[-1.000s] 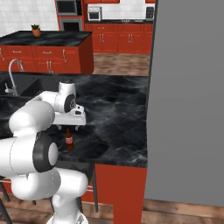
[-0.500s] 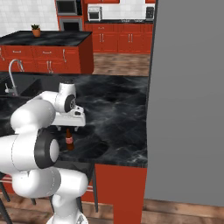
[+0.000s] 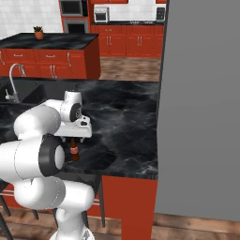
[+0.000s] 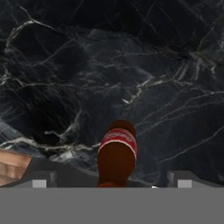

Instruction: Place the large bottle from the dining counter next to the other large bottle outside the sink, and place the small bottle from the dining counter next to the other small bottle inside the sink.

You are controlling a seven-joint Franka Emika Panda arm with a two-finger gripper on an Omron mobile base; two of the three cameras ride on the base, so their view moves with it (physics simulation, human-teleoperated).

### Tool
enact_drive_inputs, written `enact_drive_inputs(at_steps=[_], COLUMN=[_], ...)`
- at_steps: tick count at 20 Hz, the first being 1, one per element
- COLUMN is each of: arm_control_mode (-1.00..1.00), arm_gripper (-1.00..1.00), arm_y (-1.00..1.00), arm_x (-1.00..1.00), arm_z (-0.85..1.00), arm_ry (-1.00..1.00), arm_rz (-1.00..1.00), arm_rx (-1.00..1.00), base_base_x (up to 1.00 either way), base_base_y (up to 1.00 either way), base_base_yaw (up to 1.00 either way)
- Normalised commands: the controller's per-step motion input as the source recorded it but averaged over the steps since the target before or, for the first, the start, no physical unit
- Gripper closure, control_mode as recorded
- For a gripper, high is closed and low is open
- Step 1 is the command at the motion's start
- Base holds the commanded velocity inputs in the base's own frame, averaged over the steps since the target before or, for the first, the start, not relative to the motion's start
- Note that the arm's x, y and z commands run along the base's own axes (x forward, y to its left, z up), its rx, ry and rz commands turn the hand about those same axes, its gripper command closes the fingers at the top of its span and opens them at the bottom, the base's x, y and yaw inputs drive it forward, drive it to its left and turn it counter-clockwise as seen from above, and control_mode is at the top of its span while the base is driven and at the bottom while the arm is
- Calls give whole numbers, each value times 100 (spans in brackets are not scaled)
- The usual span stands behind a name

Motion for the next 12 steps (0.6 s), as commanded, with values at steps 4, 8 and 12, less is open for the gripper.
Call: enact_drive_inputs(at_steps=[4, 8, 12], arm_control_mode=[-100, -100, -100], arm_gripper=[-100, -100, -100], arm_y=[0, 0, 0], arm_x=[0, 0, 0], arm_z=[-18, -12, 0], arm_ry=[1, 0, 0], arm_rz=[1, 1, 1], arm_rx=[0, 0, 0], base_base_x=[0, 0, 0], base_base_y=[0, 0, 0], base_base_yaw=[0, 0, 0])
